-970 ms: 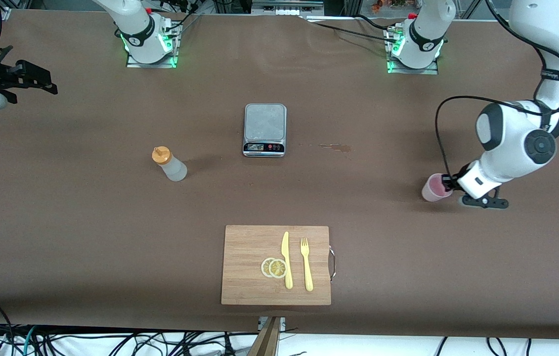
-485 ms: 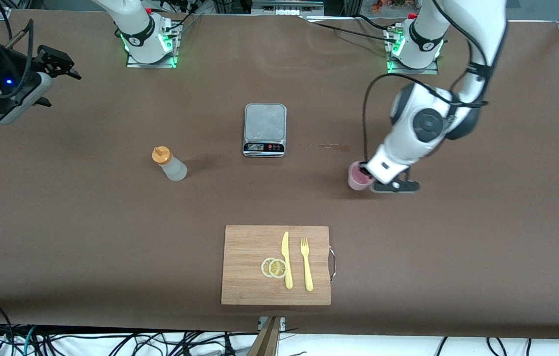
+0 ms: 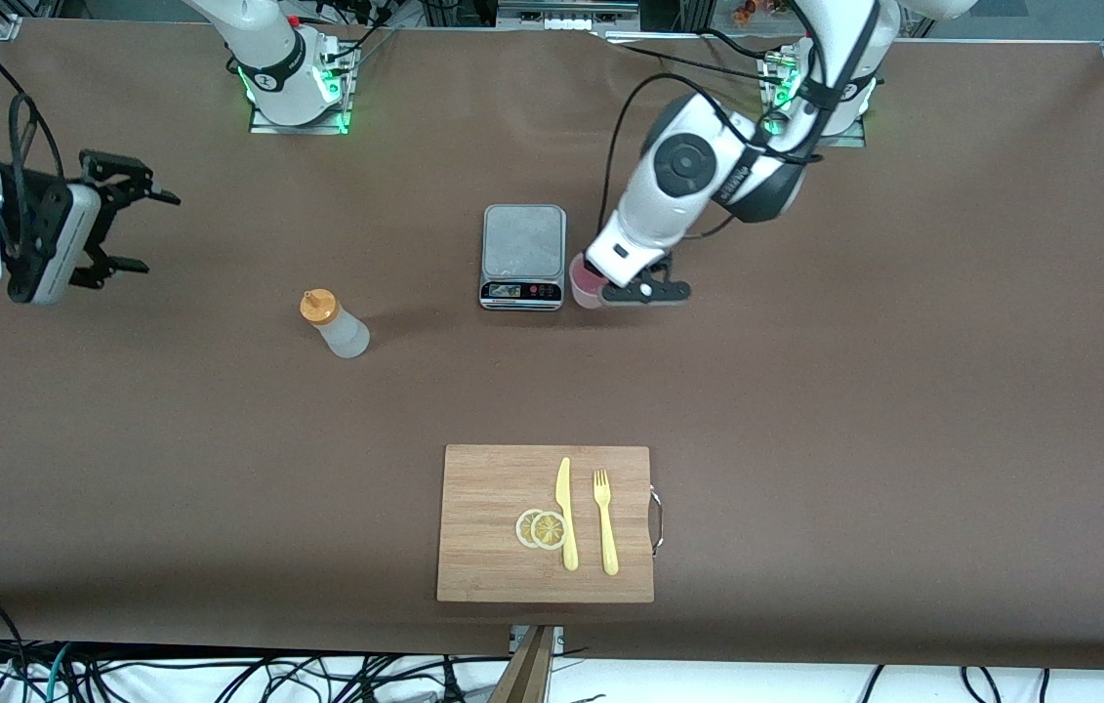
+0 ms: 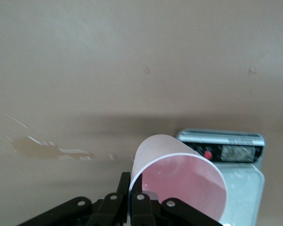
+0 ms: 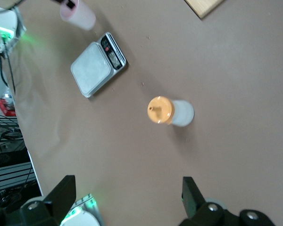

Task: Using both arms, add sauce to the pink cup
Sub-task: 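Carry the pink cup with the left gripper onto the scale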

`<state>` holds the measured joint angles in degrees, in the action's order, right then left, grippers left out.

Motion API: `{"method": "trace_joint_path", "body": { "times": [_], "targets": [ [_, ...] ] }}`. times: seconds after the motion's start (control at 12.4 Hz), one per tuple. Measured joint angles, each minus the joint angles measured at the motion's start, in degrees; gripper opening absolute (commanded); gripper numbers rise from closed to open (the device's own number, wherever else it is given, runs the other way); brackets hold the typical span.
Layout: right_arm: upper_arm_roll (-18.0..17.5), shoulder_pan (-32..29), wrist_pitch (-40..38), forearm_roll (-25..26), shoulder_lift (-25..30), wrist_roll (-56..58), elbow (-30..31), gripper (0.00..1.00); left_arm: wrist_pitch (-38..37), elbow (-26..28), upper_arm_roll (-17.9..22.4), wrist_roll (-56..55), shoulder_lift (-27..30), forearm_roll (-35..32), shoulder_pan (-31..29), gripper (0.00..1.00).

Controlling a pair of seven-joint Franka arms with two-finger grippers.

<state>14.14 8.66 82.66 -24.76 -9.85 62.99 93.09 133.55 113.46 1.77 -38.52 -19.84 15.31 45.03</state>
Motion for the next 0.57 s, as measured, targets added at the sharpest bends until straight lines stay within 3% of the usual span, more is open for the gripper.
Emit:
{"method": "trace_joint_path", "body": {
  "times": [0.32,0.57],
  "targets": [
    [0.1,-3.3,1.3,-9.3,-8.8,18.6,0.1,1.0,0.1,-2.4,0.0,-6.8,-2.0,1.9,6.4,0.0],
    [0.1,-4.8,1.2,-12.3,-12.0,29.3,0.3,1.0,0.2,-4.7,0.1,-8.6,-4.3,1.9,9.4,0.0]
  ]
}}
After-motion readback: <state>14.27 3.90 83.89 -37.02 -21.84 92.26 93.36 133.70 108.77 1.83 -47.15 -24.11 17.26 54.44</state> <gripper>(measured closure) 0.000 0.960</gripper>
